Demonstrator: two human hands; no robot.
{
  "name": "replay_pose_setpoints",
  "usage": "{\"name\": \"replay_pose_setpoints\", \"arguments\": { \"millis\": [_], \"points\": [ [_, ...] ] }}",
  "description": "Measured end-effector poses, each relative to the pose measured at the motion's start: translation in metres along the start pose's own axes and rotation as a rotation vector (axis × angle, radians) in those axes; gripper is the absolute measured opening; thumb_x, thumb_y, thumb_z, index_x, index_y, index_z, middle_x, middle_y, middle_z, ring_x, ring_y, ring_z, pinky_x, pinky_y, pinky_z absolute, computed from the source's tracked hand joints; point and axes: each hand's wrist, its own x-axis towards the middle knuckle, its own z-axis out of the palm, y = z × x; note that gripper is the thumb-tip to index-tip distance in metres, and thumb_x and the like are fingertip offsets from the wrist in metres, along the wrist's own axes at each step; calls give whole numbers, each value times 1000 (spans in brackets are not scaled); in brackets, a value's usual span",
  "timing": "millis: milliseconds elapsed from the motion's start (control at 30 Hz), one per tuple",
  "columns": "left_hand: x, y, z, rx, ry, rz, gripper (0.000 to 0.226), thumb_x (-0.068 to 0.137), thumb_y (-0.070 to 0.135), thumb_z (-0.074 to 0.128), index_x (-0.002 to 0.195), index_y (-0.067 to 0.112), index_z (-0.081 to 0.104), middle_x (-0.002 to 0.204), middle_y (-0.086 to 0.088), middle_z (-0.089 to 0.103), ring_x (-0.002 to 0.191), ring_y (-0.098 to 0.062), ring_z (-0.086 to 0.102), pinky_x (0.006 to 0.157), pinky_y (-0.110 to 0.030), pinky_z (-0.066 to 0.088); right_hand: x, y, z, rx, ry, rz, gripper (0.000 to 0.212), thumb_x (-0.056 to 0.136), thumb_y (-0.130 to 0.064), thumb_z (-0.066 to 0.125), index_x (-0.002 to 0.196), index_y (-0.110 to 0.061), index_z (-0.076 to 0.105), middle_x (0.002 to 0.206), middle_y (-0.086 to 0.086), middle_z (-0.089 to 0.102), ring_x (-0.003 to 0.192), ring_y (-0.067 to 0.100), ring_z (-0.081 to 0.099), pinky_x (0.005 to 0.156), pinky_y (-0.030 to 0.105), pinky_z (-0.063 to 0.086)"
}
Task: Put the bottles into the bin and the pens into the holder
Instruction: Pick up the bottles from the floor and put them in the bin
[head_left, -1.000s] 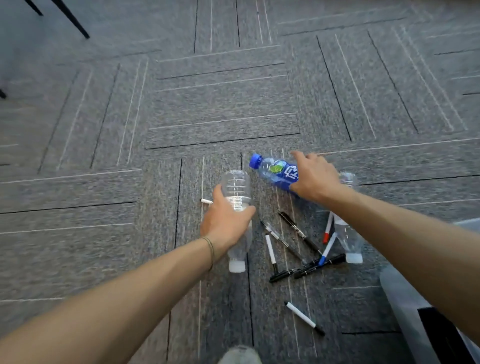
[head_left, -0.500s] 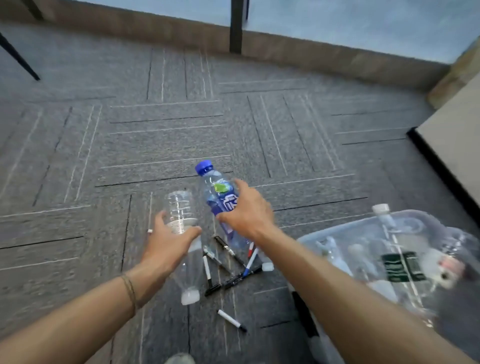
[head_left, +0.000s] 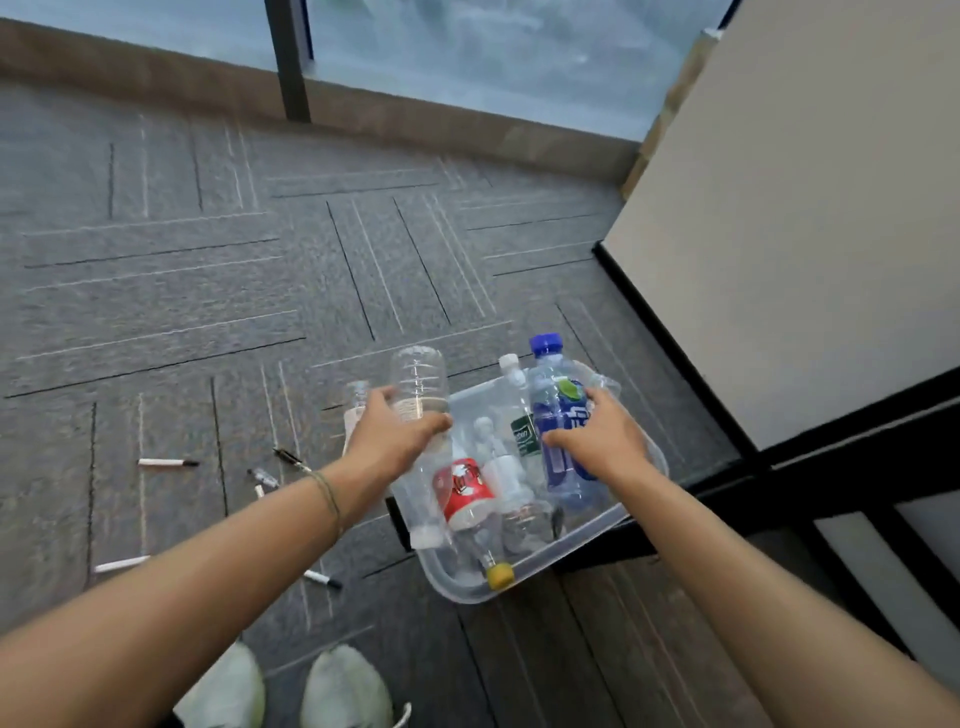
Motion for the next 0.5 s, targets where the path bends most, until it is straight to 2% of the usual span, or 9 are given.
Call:
{"name": "replay_pose_setpoints", "arguments": {
  "millis": [100,267,333,400,467,500],
  "points": [
    [1,3,13,17,-34,-33,75,77,37,84,135,23,40,107,5,67,96,-14,67,81,-48,60,6,29,2,-70,-39,85,74,70,-40,85,136,-25,53,121,4,68,107,29,64,82,36,48],
    [5,11,32,31,-45,-78,88,75,36,88,144,21,36,111,3,64,93,-15,69,57,-36,61,9,40,18,-78,-97,44,81,72,-40,85,142,-27,47,131,4,65,117,30,62,95,40,51],
    [7,9,44,26,-59,-100,96,74,37,90,147,24,30,109,3,62,95,-18,69,67,-43,65,11,41,22,-74,-102,27,79,76,-39,83,145,-24,46,135,6,62,123,31,59,98,40,49],
    [10,8,57,25,-64,-129,105,71,41,91,151,21,25,119,-1,63,104,-25,69,80,-50,64,13,41,23,-44,-95,37,77,83,-38,77,151,-22,43,142,8,59,128,32,57,102,41,48],
    [13,5,69,23,-83,-172,110,71,44,89,154,21,21,133,-7,59,114,-31,65,90,-51,60,15,41,22,-11,-77,55,70,88,-35,69,152,-25,42,143,9,59,128,33,57,103,42,48],
    [15,4,75,11,-96,-195,106,75,41,86,154,19,19,129,-10,60,110,-31,65,91,-50,60,15,40,21,0,-64,54,66,89,-32,66,151,-26,44,141,9,61,125,33,58,102,42,48]
  ]
}}
